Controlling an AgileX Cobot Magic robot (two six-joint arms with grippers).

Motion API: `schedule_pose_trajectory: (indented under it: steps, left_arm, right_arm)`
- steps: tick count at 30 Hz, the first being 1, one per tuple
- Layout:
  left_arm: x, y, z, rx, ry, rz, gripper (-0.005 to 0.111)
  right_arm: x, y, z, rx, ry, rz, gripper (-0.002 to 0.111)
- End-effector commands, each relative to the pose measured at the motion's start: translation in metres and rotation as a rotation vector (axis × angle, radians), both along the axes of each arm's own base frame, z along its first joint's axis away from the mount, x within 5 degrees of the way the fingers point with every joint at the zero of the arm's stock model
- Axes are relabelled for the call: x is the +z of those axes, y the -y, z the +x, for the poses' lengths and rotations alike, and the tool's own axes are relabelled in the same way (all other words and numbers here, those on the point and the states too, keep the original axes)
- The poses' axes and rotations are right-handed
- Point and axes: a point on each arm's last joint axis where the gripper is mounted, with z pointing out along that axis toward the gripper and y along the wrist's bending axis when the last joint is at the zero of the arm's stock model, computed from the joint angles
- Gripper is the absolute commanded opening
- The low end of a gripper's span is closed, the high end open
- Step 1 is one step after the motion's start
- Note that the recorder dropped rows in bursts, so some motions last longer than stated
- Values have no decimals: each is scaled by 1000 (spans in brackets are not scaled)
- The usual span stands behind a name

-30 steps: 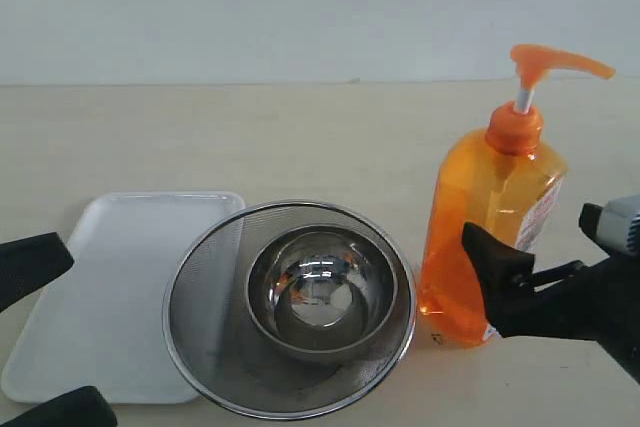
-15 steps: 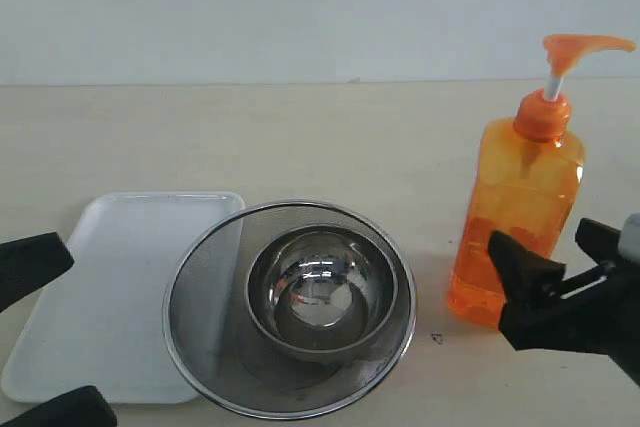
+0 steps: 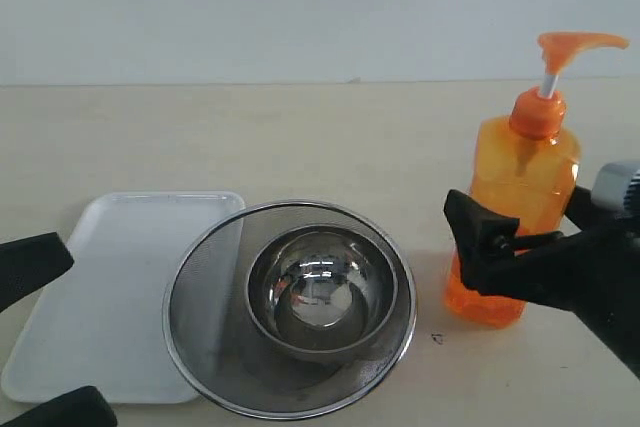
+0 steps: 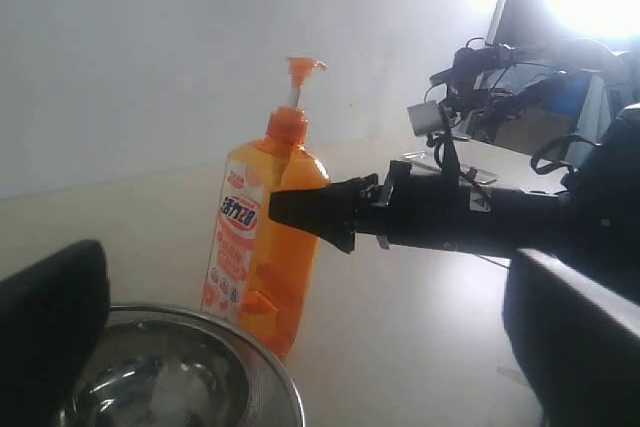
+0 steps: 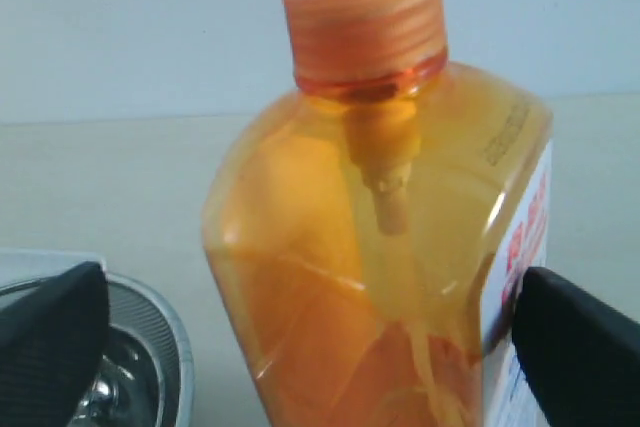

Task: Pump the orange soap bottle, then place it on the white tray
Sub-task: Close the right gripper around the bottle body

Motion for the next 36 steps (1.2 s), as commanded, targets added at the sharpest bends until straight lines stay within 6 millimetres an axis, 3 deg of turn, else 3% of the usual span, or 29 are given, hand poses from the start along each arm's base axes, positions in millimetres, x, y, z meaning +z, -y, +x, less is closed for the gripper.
schedule_pose_trajectory:
  steps: [1, 8, 17, 28, 31, 36]
  left_arm:
    - [-1, -1, -1, -5, 6, 1, 110]
    - [-1, -1, -1, -5, 6, 1, 110]
    - [-1, -1, -1, -5, 6, 1, 110]
    - [-1, -1, -1, -5, 6, 1, 110]
    - [-1, -1, -1, -5, 6, 1, 110]
    - [-1, -1, -1, -5, 6, 1, 110]
  right_arm:
    - [1, -1, 6, -47, -20, 4, 104]
    - [-16, -3, 13, -101, -49, -35, 104]
    - [-26, -20, 32, -133, -41, -31, 104]
    - [-37, -16, 37, -233, -43, -57, 103]
    - [-35, -18, 40, -231, -34, -46, 87]
    - [-33, -19, 42, -255, -31, -31, 42]
